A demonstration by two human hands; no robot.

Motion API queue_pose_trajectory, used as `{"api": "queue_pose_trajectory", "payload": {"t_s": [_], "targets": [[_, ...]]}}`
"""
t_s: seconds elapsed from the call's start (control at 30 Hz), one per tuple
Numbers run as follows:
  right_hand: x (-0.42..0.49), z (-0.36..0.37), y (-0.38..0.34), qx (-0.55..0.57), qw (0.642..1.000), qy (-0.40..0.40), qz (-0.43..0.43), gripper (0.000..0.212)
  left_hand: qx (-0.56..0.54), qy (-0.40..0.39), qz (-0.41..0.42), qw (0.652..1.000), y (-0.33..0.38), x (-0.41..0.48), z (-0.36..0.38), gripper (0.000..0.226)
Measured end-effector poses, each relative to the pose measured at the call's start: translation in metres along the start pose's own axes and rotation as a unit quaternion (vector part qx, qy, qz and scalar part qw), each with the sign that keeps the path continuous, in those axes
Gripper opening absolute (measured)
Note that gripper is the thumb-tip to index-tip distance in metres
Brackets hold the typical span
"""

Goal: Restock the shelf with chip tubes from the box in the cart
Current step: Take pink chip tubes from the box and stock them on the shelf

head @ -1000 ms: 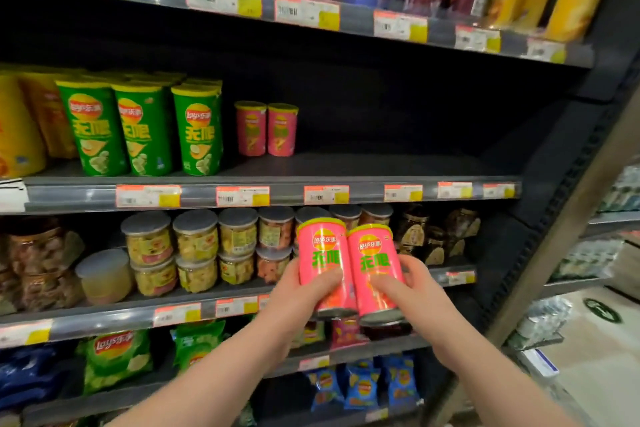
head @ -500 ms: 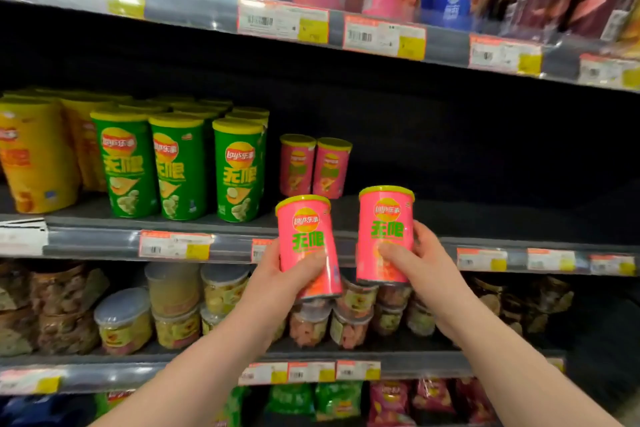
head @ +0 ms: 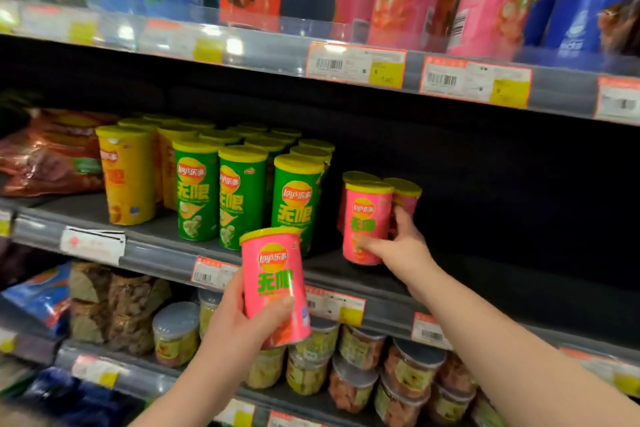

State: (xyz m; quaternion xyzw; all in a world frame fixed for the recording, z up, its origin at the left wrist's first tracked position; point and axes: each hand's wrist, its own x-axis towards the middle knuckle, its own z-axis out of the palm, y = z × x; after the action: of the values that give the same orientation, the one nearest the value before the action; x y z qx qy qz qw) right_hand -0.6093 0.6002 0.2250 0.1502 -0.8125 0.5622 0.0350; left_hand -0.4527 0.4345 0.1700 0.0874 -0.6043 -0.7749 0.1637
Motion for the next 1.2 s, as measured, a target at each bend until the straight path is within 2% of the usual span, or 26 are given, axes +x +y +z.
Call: {"api": "queue_pose_trajectory", "payload": {"t_s": [0.07, 0.13, 0.23, 0.3, 0.57, 0.63, 0.73, 0.8, 0.83, 0.9, 0.97, 1.03, 1.13, 1.2], "targets": [[0.013, 0.005, 0.007, -0.033, 0.999, -0.021, 0.016, 0.073, 0.005, 0.006, 0.005, 1.000, 0.000, 0.002, -0.001, 0.092], [0.024, 0.011, 0.015, -0.056, 0.998, -0.031, 0.028, 0.078, 0.008, 0.017, 0.010, 1.000, -0.001, 0.004, -0.001, 0.101], [0.035, 0.017, 0.022, -0.090, 0.995, -0.023, 0.030, 0.076, 0.008, 0.026, 0.015, 1.000, -0.003, 0.007, 0.006, 0.084], [0.040, 0.019, 0.024, -0.104, 0.994, -0.020, 0.027, 0.076, 0.015, 0.034, 0.012, 0.999, -0.006, 0.009, 0.010, 0.081], [0.057, 0.023, 0.029, -0.080, 0.996, -0.027, 0.002, 0.067, 0.039, 0.028, 0.027, 0.999, -0.005, 0.015, 0.025, 0.103], [0.060, 0.023, 0.030, -0.080, 0.996, -0.036, 0.003, 0.069, 0.046, 0.018, 0.034, 0.998, -0.003, 0.016, 0.030, 0.097], [0.056, 0.018, 0.027, -0.118, 0.993, -0.026, 0.006, 0.072, 0.053, 0.008, 0.043, 0.998, -0.002, 0.020, 0.040, 0.078], [0.046, 0.008, 0.019, -0.136, 0.991, -0.002, -0.012, 0.061, 0.061, -0.005, 0.048, 0.997, 0.000, 0.025, 0.048, 0.076], [0.039, 0.002, 0.016, -0.105, 0.994, -0.013, -0.021, 0.051, 0.068, -0.008, 0.052, 0.996, 0.000, 0.028, 0.052, 0.077], [0.023, -0.012, 0.008, 0.034, 0.993, -0.111, -0.018, 0.040, 0.084, -0.015, 0.072, 0.994, 0.002, 0.034, 0.063, 0.077], [0.006, -0.024, 0.001, 0.118, 0.967, -0.227, -0.005, 0.045, 0.104, -0.029, 0.103, 0.989, 0.003, 0.041, 0.075, 0.073], [-0.005, -0.033, -0.003, 0.113, 0.953, -0.281, -0.014, 0.050, 0.123, -0.055, 0.130, 0.982, 0.003, 0.049, 0.086, 0.072], [-0.004, -0.044, 0.004, 0.124, 0.964, -0.236, -0.022, 0.050, 0.168, -0.079, 0.154, 0.970, -0.001, 0.062, 0.098, 0.084], [0.003, -0.052, 0.010, 0.125, 0.977, -0.174, -0.015, 0.051, 0.273, -0.073, 0.181, 0.942, -0.006, 0.070, 0.100, 0.093]]}}
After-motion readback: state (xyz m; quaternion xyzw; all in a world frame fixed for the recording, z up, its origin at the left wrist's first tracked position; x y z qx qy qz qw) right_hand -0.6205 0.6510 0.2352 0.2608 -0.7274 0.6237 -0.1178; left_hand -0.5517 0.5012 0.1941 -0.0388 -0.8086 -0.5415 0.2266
